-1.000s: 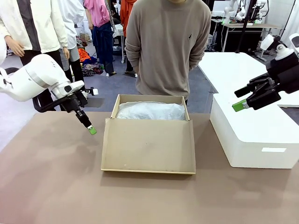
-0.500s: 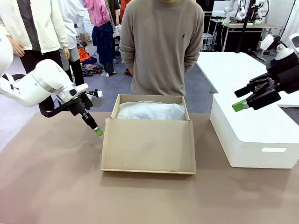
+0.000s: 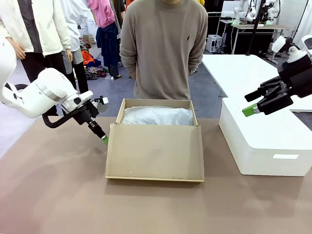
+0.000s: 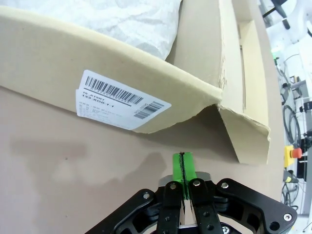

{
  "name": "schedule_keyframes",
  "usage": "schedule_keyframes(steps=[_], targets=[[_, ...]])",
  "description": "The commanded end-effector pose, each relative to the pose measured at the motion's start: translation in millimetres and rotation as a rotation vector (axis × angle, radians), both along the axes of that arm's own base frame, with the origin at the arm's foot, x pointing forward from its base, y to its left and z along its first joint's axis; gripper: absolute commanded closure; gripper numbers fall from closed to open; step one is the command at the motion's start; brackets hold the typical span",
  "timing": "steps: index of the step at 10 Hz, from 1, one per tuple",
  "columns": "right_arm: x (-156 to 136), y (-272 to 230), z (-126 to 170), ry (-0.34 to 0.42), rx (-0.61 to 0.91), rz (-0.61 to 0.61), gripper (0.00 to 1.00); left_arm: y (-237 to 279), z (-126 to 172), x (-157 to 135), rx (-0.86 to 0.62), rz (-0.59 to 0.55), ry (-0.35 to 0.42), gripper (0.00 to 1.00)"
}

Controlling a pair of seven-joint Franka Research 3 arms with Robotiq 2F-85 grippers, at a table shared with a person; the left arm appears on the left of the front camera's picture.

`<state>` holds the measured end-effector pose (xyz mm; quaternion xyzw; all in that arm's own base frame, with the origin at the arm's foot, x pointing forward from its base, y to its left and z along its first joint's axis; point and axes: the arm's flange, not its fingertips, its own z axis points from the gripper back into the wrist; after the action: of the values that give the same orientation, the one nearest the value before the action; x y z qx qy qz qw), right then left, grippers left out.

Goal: Pack the shoes into the box.
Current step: Close the Shoes Box.

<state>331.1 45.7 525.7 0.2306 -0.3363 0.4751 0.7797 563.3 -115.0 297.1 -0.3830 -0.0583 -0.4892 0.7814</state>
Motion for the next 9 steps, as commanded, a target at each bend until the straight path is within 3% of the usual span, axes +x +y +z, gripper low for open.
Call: schedule_keyframes(steps=[1, 9], targets=[[3.1, -0.4, -0.3, -0.020, 0.031, 0.026, 0.00, -1.4, -5.2, -3.5, -0.046, 0.013, -0.037, 1.00], [3.1, -0.4, -0.3, -0.020, 0.031, 0.026, 0.00, -10.2, -24.4, -4.5, -0.148, 0.045, -0.039, 1.00]])
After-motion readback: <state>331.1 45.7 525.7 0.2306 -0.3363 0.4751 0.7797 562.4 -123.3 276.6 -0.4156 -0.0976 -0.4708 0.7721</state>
